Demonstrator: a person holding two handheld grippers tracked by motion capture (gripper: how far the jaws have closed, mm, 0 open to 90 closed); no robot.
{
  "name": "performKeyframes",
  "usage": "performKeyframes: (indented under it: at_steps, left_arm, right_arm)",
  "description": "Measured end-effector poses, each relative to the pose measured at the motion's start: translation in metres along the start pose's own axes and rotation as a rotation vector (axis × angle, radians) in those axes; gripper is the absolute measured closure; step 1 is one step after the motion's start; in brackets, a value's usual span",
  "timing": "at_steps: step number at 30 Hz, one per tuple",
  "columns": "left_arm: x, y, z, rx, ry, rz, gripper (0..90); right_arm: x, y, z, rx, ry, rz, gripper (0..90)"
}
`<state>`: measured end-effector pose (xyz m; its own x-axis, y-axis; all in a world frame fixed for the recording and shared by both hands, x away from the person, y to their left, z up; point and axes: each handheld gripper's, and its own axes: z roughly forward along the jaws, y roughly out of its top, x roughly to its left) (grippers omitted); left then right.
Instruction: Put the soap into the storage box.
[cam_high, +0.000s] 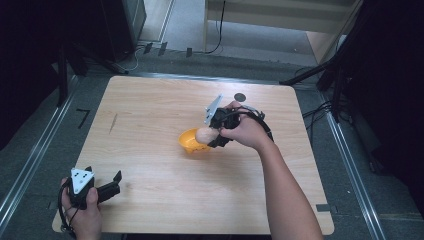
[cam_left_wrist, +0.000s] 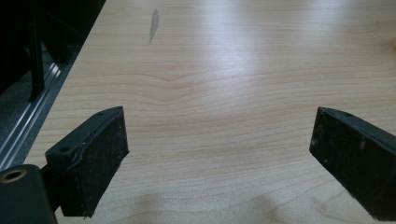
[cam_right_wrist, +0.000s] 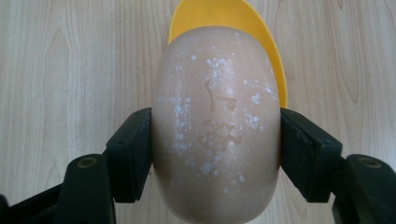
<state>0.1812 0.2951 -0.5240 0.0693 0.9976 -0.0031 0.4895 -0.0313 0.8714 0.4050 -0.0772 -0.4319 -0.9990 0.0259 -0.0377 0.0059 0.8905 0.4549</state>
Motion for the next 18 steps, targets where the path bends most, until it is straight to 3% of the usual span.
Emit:
performKeyframes:
  at_steps: [18]
  left_arm:
    - [0.001,0.0,0.0,0.003,-0.002,-0.003,4.7]
  right_arm:
    - [-0.005,0.022,0.018,0.028,0.023,-0.039,33.3]
